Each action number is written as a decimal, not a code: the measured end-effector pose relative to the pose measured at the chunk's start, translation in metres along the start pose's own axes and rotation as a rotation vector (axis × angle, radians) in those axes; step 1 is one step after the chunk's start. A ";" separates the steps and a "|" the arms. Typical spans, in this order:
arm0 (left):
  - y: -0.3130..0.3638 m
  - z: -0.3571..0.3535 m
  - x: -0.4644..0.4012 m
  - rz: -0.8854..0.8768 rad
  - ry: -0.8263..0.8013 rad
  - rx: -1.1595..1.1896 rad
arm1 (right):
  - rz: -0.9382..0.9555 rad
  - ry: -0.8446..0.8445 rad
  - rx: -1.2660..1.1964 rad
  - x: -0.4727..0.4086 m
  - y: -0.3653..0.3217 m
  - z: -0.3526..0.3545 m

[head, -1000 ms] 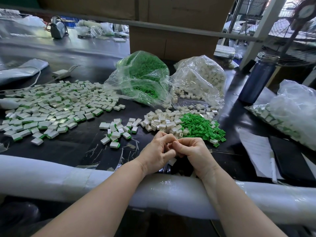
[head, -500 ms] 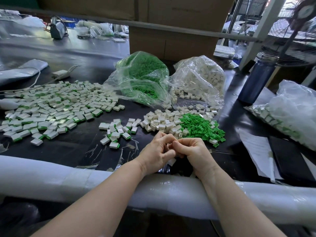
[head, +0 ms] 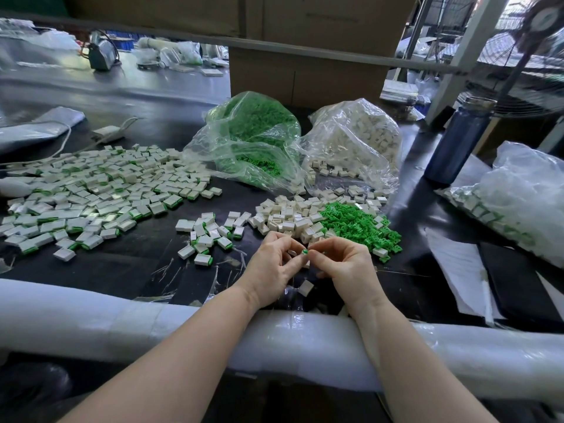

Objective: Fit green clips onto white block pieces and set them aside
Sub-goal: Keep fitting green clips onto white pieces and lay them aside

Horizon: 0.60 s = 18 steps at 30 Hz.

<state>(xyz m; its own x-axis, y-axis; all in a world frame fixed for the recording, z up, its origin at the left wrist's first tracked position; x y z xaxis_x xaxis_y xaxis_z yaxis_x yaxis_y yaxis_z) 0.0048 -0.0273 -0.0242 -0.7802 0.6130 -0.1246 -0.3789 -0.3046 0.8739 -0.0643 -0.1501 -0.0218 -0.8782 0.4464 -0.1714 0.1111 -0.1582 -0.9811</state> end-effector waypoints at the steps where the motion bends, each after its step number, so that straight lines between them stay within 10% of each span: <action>1: 0.000 0.000 0.000 -0.006 0.001 -0.009 | 0.009 0.004 0.023 0.000 0.000 0.000; 18: -0.005 0.007 0.002 0.102 0.315 0.006 | 0.052 0.269 0.354 -0.003 0.003 0.008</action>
<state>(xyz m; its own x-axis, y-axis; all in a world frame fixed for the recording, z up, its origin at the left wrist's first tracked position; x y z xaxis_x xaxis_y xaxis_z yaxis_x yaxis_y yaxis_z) 0.0086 -0.0193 -0.0256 -0.9298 0.3242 -0.1745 -0.2887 -0.3478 0.8920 -0.0655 -0.1588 -0.0232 -0.7183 0.6358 -0.2824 -0.0554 -0.4570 -0.8878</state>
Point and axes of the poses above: each hand's wrist, its own x-axis away from the middle knuckle, its own z-axis out of the back of the hand, y = z × x, the point moved 1 cm from there along -x, towards the middle knuckle, and after that the axes turned 3 degrees about z, right-handed, at the moved point
